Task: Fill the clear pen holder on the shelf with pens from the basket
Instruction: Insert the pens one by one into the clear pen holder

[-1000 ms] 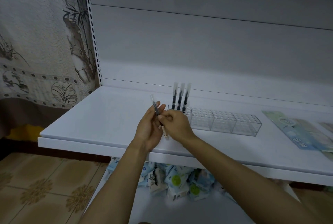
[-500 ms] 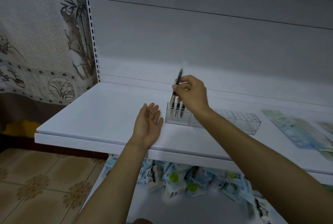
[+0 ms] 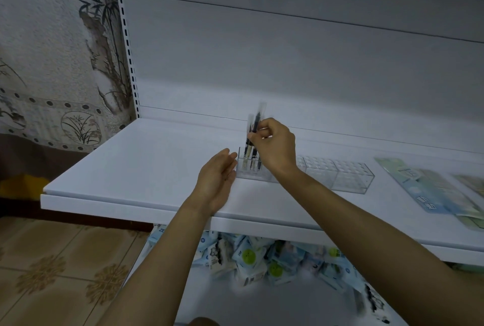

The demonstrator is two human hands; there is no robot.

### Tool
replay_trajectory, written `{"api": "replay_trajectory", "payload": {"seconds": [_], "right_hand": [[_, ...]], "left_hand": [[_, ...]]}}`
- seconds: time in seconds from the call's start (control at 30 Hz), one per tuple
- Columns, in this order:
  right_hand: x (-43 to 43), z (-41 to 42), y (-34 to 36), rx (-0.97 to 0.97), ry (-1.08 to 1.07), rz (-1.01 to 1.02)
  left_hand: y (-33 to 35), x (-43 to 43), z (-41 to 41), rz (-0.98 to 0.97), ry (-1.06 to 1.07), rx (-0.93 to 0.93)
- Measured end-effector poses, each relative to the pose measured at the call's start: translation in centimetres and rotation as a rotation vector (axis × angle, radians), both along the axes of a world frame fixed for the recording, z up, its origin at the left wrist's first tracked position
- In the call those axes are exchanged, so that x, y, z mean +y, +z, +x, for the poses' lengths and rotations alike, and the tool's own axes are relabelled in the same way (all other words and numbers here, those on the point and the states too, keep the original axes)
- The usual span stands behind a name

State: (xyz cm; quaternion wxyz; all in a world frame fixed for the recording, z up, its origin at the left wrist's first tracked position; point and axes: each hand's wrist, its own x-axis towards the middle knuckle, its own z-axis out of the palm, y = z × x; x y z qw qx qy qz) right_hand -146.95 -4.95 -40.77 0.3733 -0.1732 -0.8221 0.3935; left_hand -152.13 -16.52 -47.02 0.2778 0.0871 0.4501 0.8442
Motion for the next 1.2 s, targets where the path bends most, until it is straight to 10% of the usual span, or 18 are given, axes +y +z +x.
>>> {"api": "replay_trajectory", "payload": {"seconds": [0.47,1.2], "right_hand": [[-0.3,0.0,-1.6,-0.108,-0.061,0.034],[-0.5,-0.4,-1.9,-0.157,-0.092,0.094]], "left_hand": [[-1.0,2.1,1.7,-0.602,0.251,0.711],[-0.9,2.1,2.0,-0.664,0.309,0.827]]}}
